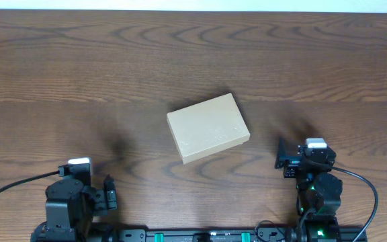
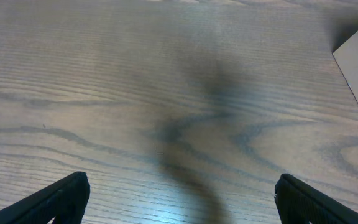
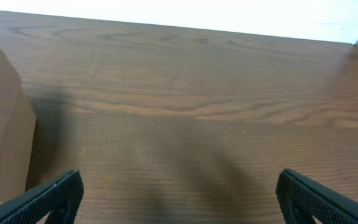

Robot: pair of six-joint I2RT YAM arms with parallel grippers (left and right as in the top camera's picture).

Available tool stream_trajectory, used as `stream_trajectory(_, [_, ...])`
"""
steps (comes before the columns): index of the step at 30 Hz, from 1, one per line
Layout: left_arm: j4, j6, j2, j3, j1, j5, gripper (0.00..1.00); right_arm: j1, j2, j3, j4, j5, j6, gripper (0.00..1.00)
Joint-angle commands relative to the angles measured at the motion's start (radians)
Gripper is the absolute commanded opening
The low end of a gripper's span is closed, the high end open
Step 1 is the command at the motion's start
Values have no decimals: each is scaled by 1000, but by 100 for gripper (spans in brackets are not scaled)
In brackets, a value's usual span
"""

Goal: Pack container

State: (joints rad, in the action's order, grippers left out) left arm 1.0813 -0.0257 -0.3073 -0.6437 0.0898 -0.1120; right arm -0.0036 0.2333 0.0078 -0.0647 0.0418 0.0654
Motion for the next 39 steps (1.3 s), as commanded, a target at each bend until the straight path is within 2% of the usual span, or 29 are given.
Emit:
stream_trajectory(1, [3, -4, 1, 3, 4, -11, 96, -6, -6, -2, -3, 13, -16, 99])
stream_trajectory(22, [-6, -3, 1, 3, 4, -11, 95, -6, -6, -2, -3, 13, -16, 99])
stream_trajectory(26, [-257, 2, 2, 24, 4, -45, 95, -6, -6, -2, -3, 13, -16, 99])
stream_trajectory(29, [-521, 4, 2, 62, -5, -57, 95, -6, -6, -2, -3, 13, -16, 99])
stream_trajectory(35, [-1051, 4, 2, 257, -13, -116, 95, -6, -6, -2, -3, 13, -16, 99])
stream_trajectory(39, [-1282, 4, 2, 392, -13, -163, 95, -6, -6, -2, -3, 13, -16, 99])
